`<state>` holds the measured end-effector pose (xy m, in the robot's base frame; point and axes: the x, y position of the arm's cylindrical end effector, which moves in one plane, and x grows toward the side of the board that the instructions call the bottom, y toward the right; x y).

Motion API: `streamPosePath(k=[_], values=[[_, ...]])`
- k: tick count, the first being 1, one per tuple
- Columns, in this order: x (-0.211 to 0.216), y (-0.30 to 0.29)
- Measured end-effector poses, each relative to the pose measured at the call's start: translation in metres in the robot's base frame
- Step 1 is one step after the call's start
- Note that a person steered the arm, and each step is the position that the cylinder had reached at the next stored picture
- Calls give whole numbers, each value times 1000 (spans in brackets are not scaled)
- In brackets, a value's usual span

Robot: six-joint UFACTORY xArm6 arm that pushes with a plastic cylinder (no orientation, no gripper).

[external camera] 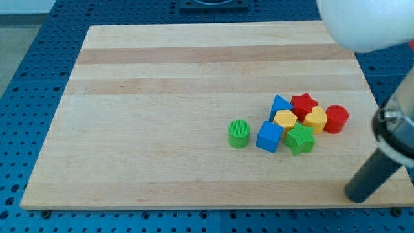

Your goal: Slide the green circle into the yellow hexagon

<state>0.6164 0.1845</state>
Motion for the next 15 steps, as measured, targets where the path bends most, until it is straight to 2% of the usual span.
streamPosePath(k=[2,3,4,5,7,9,11,13,14,15], values=[[1,-144],[1,-176],[-27,-216],[-79,-224],[-102,-193],[-102,-177],[-103,-110],[-102,-106],[-92,-114],[-59,-115]])
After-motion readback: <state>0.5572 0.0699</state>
